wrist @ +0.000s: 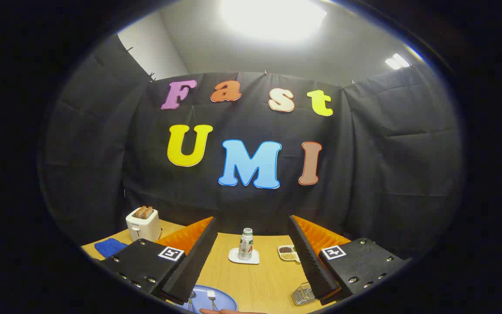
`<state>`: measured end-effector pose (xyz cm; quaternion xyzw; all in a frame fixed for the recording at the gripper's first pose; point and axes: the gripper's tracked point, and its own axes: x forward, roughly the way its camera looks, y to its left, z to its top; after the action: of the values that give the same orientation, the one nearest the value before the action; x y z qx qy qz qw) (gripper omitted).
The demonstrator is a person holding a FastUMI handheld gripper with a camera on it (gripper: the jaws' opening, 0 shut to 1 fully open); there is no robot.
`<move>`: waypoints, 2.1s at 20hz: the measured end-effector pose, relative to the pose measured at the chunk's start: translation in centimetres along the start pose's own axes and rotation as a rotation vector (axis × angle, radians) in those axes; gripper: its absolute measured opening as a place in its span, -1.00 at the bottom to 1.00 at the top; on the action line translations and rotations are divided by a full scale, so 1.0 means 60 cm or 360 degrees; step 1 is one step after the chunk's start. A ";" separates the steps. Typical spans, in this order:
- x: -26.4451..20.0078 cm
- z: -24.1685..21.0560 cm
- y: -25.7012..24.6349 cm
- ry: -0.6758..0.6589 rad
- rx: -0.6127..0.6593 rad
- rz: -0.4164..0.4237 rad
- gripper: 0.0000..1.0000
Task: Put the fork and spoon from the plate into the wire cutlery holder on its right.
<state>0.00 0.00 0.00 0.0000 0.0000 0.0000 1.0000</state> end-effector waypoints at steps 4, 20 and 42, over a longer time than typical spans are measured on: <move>-0.002 -0.008 -0.004 0.0027 0.0002 -0.0004 0.97; 0.004 -0.035 0.004 0.0096 -0.0015 0.0018 0.97; 0.003 -0.207 0.104 0.0577 -0.0279 0.0327 0.94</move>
<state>0.16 6.26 -12.40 -0.0869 0.1797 0.1019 0.9746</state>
